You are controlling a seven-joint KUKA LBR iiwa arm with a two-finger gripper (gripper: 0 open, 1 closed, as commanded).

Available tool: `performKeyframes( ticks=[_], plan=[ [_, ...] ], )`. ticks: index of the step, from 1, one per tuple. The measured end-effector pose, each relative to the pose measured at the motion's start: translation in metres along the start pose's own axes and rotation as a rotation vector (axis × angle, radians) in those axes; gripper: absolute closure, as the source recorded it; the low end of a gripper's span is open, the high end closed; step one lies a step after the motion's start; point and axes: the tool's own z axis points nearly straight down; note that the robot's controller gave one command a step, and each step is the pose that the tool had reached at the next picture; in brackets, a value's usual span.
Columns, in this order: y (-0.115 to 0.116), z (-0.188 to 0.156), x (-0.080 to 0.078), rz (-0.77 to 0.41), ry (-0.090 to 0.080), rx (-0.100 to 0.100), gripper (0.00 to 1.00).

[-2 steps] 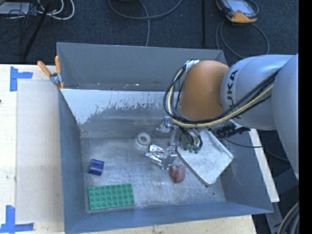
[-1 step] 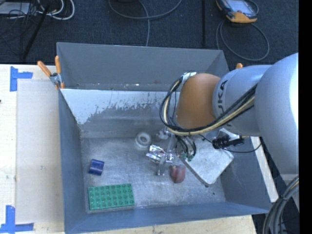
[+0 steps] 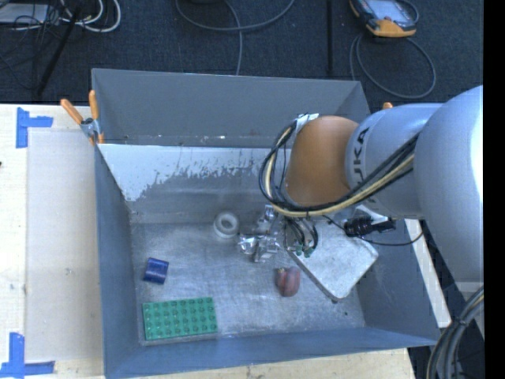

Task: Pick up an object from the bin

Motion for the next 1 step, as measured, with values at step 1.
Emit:
performKeyframes(
  ticks=[1],
  plan=[
    [-0.0018,-0.1483,-0.0045,-0.006,0.009,0.0,1.0]
  ],
)
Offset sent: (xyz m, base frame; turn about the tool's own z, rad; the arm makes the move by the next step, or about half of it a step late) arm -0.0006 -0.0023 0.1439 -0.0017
